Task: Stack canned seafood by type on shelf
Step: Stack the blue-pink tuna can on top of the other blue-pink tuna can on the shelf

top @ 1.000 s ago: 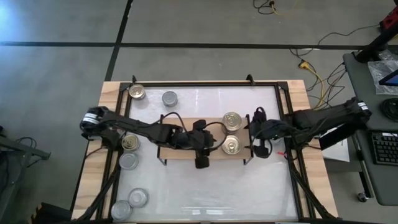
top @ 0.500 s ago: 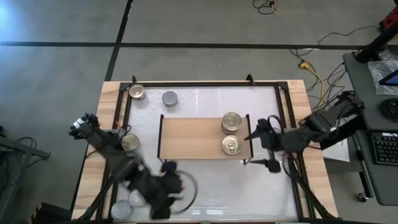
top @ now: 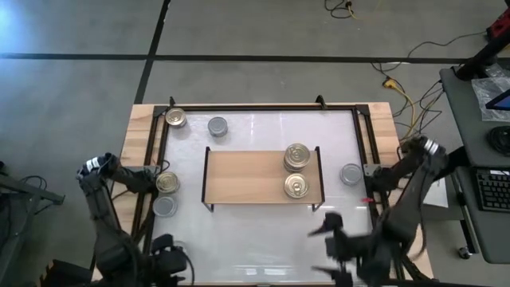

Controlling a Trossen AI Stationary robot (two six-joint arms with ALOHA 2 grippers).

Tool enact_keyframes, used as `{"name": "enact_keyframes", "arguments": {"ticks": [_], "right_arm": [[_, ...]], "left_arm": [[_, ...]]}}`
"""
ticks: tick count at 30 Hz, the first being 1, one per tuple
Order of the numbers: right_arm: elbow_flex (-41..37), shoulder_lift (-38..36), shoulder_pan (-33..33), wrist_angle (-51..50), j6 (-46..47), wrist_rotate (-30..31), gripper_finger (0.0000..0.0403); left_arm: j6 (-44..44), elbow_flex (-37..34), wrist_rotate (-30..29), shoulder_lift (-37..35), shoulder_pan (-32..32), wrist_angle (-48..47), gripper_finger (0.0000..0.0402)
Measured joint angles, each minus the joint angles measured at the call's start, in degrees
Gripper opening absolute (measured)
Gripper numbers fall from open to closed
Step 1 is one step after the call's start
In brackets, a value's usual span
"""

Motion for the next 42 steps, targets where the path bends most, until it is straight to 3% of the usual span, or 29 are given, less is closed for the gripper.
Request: {"name": "enact_keyframes", "arguments": {"ticks": [10, 18, 25, 35, 42], "right_arm": [[15.74, 19.47, 5.35, 0.32, 13.5, 3.12, 0.04], [32.32, 33.49, 7.0, 0.23, 16.86, 3.6, 0.04], [46.47, 43.36, 8.03, -6.18, 17.46, 4.86, 0.04], [49.09, 45.08, 10.49, -17.74, 28.46, 11.14, 0.04], [49.07, 43.75, 10.32, -24.83, 30.77, 12.15, 0.04]], "left_arm": [[-10.88, -5.66, 1.7, -2.24, -0.5, -20.86, 0.0004], [-16.72, -20.27, 3.35, -13.08, -0.1, -19.45, 0.0], [-23.35, -36.1, 0.84, -20.91, 2.62, -9.02, 0.0], [-39.3, -52.49, -2.65, -24.71, 5.78, -8.43, 0.0], [-37.17, -52.3, -3.12, -21.73, 13.51, -10.54, 0.0]]}}
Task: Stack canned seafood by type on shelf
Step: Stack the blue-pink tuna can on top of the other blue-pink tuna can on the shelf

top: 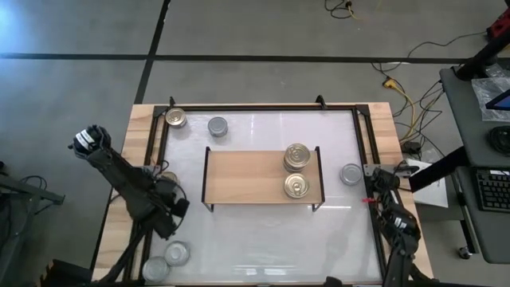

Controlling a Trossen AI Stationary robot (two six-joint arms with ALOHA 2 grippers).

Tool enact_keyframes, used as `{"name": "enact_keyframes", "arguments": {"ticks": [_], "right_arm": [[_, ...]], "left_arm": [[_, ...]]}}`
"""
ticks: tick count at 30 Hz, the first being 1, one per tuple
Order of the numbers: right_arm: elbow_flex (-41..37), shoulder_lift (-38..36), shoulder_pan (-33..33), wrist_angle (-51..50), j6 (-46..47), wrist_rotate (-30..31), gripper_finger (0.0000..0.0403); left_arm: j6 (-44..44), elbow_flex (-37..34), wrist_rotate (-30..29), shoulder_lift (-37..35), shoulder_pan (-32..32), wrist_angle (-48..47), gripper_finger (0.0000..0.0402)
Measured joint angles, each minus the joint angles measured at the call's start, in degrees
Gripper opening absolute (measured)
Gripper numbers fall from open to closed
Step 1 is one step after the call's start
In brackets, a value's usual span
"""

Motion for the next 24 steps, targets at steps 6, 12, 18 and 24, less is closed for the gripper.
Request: {"name": "enact_keyframes", "arguments": {"ticks": [6, 12, 18, 24], "right_arm": [[-0.03, -1.55, -0.26, -1.34, -1.79, 1.09, 0.04], [-0.03, -2.39, -0.1, -2.08, -2.55, 0.99, 0.04], [-0.05, -2.46, 0.67, -2.14, -3.52, 0.77, 0.04], [-0.05, -2.82, 1.19, -1.84, -3.71, 0.75, 0.04]], "left_arm": [[-9.54, -0.05, -0.68, 3.19, 3.29, -2.78, 0.0], [-13.63, 0.06, -1.23, 8.35, 4.73, -3.93, 0.0], [-11.59, 0.03, 1.94, 13.69, 5.08, -3.04, 0.0], [-6.89, -0.05, 5.52, 16.57, 5.19, -1.59, 0.0]]}}
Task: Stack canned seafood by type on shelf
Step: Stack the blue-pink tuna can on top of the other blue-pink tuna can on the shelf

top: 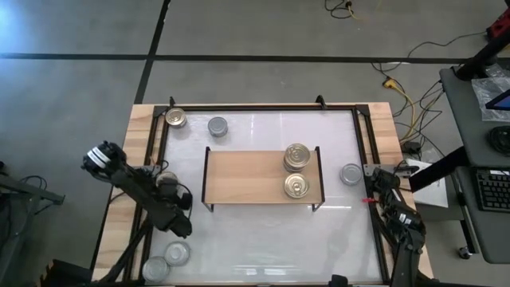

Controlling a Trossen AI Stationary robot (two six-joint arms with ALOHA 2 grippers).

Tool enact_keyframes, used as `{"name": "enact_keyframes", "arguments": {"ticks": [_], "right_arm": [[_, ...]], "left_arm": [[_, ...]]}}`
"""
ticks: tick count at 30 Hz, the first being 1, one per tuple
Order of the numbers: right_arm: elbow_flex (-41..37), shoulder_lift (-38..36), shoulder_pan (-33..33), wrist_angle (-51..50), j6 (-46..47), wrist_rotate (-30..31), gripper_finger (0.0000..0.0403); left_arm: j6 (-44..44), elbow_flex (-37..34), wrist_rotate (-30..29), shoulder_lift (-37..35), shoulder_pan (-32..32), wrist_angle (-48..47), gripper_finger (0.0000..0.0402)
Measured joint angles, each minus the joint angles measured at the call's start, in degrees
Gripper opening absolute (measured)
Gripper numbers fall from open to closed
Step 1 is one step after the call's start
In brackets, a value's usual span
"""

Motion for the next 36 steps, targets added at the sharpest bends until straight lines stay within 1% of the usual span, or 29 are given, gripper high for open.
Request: {"name": "enact_keyframes", "arguments": {"ticks": [4, 6, 9, 12, 14, 17, 19, 21, 23, 25, 30, 33, 36], "right_arm": [[-0.02, 0.0, 0.46, -0.01, 0.97, -0.09, 0.04], [-0.01, -0.02, 0.59, 0.0, 1.31, -0.1, 0.04], [-0.02, -0.07, 0.84, 0.01, 2.15, -0.1, 0.04], [-0.02, -0.15, 0.84, 0.02, 2.54, -0.1, 0.04], [-0.02, -0.15, 0.85, 0.02, 2.6, -0.1, 0.04], [0.0, -0.15, 0.87, 0.02, 2.5, -0.08, 0.04], [-0.02, -0.15, 0.84, 0.0, 2.14, -0.08, 0.04], [-0.02, -0.15, 0.86, 0.0, 1.27, 0.04, 0.04], [-0.02, -0.15, 0.84, 0.0, 0.64, 0.1, 0.04], [-0.02, -0.15, 0.82, -0.02, 0.14, 0.1, 0.04], [-0.02, -0.15, 0.69, -0.02, 0.24, 0.12, 0.04], [-0.02, -0.2, 0.69, -0.02, 0.64, 0.11, 0.04], [-0.02, -0.22, 0.69, -0.02, 1.1, 0.12, 0.04]], "left_arm": [[8.33, 0.44, 0.26, 0.34, -0.34, 2.7, 0.0], [10.8, 1.77, 0.68, 0.71, -1.14, 3.07, 0.0], [12.07, 5.28, 2.56, 0.96, -3.33, 4.44, 0.0], [14.35, 8.51, 2.67, 0.5, -6.12, 3.15, 0.0], [15.45, 11.02, 3.02, 0.5, -8.1, 4.14, 0.0], [14.91, 13.75, 3.49, 0.42, -10.58, 2.45, 0.0], [11.72, 14.62, 3.37, 0.26, -10.98, -0.93, 0.0], [8.5, 14.23, 2.31, 0.24, -10.85, -5.16, 0.0], [6.49, 13.27, 1.16, 0.24, -10.22, -6.78, 0.0], [6.39, 11.71, 0.87, 0.02, -9.01, -7.37, 0.0], [10.23, 7.08, 0.66, -0.68, -4.49, -5.32, 0.0], [14.39, 6.56, 0.72, -0.82, -2.22, -4.5, 0.0], [17.23, 6.72, 0.91, -1.05, -1.7, -4.5, 0.0]]}}
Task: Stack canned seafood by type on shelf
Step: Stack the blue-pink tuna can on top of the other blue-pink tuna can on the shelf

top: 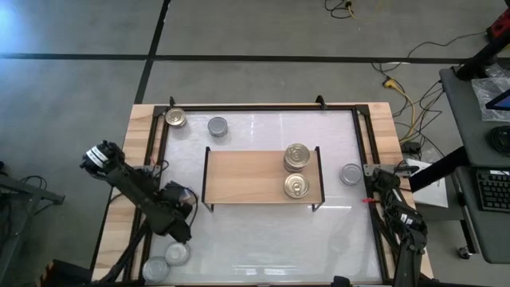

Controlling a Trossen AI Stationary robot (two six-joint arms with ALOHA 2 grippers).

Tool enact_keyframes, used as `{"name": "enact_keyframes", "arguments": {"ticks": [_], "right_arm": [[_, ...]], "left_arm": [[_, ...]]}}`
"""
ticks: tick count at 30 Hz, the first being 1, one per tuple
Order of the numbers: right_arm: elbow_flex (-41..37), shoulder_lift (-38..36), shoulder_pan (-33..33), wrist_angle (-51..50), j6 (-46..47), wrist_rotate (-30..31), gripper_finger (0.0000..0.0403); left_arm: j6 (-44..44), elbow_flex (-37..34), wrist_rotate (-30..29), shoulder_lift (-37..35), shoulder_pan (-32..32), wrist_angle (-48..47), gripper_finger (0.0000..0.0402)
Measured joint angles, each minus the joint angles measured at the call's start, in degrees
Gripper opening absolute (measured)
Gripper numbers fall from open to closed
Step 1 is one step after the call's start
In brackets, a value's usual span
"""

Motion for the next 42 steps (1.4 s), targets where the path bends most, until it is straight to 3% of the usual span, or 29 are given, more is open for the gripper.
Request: {"name": "enact_keyframes", "arguments": {"ticks": [6, 11, 20, 25, 28, 33, 42], "right_arm": [[0.0, 0.0, -0.13, -0.24, -0.31, 0.02, 0.04], [0.0, 0.0, -0.24, -0.39, -0.32, 0.02, 0.04], [0.0, 0.0, -0.15, -0.36, 0.1, 0.02, 0.04], [0.0, 0.0, -0.15, -0.39, -0.55, 0.04, 0.04], [0.0, 0.0, -0.15, -0.39, -0.38, 0.04, 0.04], [0.0, 0.0, -0.09, -0.37, 0.71, 0.02, 0.04], [0.0, 0.0, 0.0, -0.42, 0.1, 0.04, 0.04]], "left_arm": [[4.43, 1.55, 1.13, -0.41, -0.81, 0.91, 0.0], [12.98, 3.96, 0.81, -0.41, -2.93, 6.28, 0.0], [22.78, 7.89, -0.75, -0.41, -12.35, 17.55, 0.0], [16.3, 9.52, -16.06, -0.42, -17.16, 16.32, 0.0], [12.05, 8.54, -20.62, -1.35, -17.68, 13.98, 0.0004], [10.8, 5.18, -20.96, -7.95, -17.43, 13.85, 0.0054], [7.56, -4.83, -18.43, -25.75, -13.89, 14.65, 0.0206]]}}
